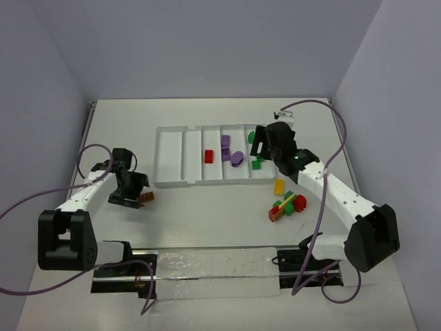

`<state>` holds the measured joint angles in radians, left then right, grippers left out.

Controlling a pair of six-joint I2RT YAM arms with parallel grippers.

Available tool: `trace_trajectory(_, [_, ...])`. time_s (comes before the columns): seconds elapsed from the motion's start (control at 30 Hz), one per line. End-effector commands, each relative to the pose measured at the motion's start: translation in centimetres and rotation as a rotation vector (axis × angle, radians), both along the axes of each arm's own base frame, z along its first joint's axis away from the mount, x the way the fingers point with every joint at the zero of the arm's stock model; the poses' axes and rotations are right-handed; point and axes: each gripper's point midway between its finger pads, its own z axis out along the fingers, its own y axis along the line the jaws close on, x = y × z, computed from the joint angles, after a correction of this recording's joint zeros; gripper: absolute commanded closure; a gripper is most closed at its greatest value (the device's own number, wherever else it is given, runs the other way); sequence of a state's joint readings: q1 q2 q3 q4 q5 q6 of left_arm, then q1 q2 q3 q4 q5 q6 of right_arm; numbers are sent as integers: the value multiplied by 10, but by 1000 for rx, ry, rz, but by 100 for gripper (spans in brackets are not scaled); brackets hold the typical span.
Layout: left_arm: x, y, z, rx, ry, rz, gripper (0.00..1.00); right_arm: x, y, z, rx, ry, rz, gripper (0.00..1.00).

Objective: Sort the legos into containers by color

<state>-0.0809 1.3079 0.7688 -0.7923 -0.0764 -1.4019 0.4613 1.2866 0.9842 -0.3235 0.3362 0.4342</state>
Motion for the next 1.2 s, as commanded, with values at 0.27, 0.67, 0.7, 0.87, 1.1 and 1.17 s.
trace_trajectory(0.27, [5, 20, -27, 46, 103, 197, 25, -13, -2, 17, 28, -45, 40, 14])
trace_trajectory(0.67, [2, 23, -44, 58, 143, 205, 29, -17, 1, 6, 39, -22, 55, 14])
trace_trajectory(0.7, [3, 25, -43, 67, 142, 206, 32, -17, 2, 5, 38, -19, 56, 14])
trace_trajectory(0.87, [6, 33, -33, 118, 140, 194, 65, -17, 4, 5, 51, -19, 58, 14])
trace_trajectory(1.1, [9, 49, -9, 208, 117, 165, 97, -20, 3, 4, 59, -19, 53, 14])
trace_trajectory(1.17, [13, 54, 8, 233, 74, 154, 98, -21, 2, 5, 61, -19, 53, 14])
